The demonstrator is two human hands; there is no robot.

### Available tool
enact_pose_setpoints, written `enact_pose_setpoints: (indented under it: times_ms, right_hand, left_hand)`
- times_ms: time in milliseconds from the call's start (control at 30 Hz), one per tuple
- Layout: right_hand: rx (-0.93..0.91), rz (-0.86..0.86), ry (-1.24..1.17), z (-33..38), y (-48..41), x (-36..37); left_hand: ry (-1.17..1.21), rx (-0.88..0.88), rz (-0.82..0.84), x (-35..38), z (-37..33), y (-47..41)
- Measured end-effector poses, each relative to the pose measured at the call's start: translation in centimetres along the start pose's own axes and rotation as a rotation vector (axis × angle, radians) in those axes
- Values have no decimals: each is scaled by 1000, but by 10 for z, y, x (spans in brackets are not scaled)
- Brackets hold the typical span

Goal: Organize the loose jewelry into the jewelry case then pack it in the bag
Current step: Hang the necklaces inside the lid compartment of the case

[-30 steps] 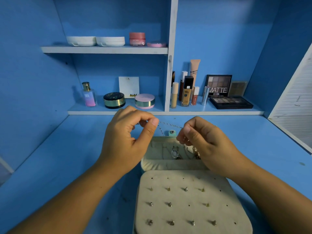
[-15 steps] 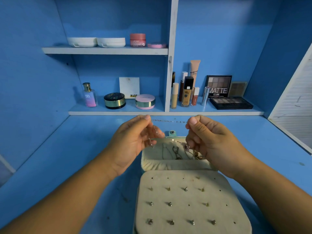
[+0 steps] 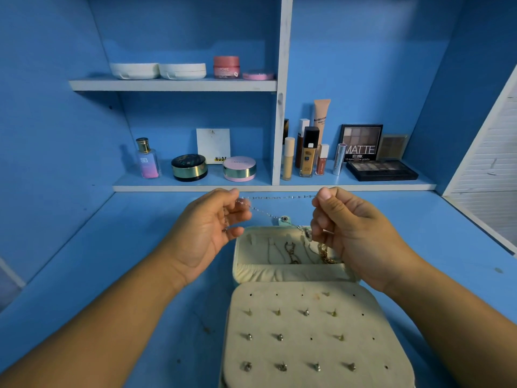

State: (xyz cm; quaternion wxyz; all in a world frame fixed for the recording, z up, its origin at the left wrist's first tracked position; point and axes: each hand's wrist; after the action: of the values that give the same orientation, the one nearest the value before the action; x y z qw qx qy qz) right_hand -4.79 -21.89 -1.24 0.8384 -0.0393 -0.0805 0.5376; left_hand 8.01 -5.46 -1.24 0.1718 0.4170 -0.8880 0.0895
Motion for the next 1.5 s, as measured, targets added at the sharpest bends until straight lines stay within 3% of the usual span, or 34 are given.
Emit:
enact_pose_setpoints:
  times_ms: [167, 400, 567, 700, 767, 933, 1033, 1233, 1333, 1500]
  right_hand:
    - [22, 15, -13, -2, -1, -1]
    - [59, -58, -68, -1, -3, 0]
    - [17, -128, 34, -3, -4, -3]
    - [-150, -161, 356, -2, -4, -6]
    - [-214, -94, 476, -3, -2, -8]
    - [-225, 114, 986, -8, 2, -11]
    - [-283, 141, 1114, -8, 6, -7]
    - [-267, 426, 925, -4, 20, 15]
    - [-262, 485, 848, -4, 22, 19]
    - [-239, 434, 743, 0, 22, 18]
  left_hand:
    - [178, -61, 82, 6, -1, 5]
    - [76, -9, -4, 4, -2, 2]
    - [27, 46, -82, -2, -6, -2]
    - [-362, 361, -200, -13, -5, -6]
    - [-546, 540, -208, -15, -3, -7]
    - [-617, 770, -318, -13, -3, -2]
    - [-664, 969, -300, -8, -8, 7]
    - [-858, 1335, -27, 13, -1, 32]
    - [-844, 1325, -17, 12, 5, 29]
    - [-714, 1195, -195, -2, -2, 13]
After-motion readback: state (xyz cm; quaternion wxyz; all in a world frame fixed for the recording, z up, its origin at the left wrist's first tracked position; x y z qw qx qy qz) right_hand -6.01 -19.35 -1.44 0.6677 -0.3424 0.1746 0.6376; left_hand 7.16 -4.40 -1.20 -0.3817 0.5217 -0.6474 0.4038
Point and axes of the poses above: each hand's wrist, its own y-axis away from the middle knuckle, its own x-axis out of the palm, z = x × y, and after that the axes turned 4 degrees about y, right-handed
